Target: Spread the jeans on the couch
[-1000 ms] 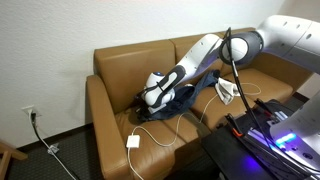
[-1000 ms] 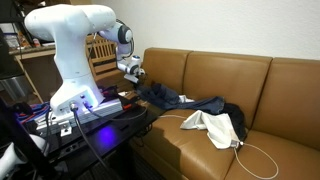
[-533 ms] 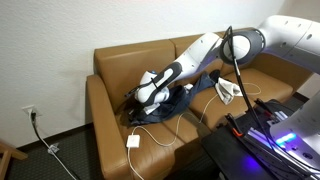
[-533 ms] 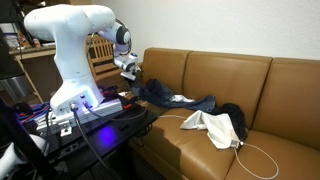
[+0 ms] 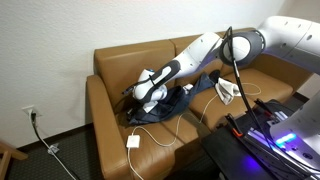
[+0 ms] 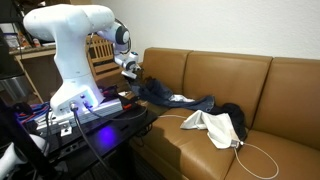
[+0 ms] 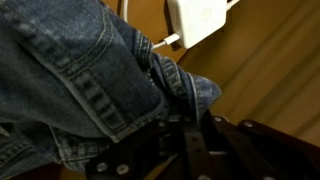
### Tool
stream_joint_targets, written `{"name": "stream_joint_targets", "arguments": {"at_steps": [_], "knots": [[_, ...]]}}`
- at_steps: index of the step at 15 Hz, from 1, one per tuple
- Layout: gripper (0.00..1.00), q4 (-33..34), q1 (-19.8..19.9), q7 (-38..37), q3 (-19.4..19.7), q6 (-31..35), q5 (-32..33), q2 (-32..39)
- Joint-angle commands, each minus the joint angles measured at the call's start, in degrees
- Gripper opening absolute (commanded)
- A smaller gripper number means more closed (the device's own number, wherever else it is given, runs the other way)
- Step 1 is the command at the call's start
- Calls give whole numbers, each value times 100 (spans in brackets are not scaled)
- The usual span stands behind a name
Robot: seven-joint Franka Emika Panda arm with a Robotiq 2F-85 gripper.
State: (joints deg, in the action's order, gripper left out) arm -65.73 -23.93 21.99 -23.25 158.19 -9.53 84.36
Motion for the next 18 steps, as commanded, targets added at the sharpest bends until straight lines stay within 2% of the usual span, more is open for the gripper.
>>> {"name": "stream_joint_targets", "arguments": {"at_steps": [1,5,9,10,11,13,14,15,16,18], "knots": [[2,452,-219,882,-85,-592,-621,0],[2,728,-434,1628,113,-1056,-1439,-2],[2,811,-454,2268,278,-1295,-2268,-1],[34,854,-549,2060,479,-1310,-2393,-1],[10,685,-413,2020,243,-1082,-2081,-1],[23,726,-457,2020,362,-1122,-2219,-1],[57,739,-470,2019,372,-1130,-2234,-1],[59,602,-269,1848,60,-930,-1746,-1],[62,459,-471,1916,384,-787,-2132,-138],[75,165,-473,1811,366,-253,-2164,-268]]}}
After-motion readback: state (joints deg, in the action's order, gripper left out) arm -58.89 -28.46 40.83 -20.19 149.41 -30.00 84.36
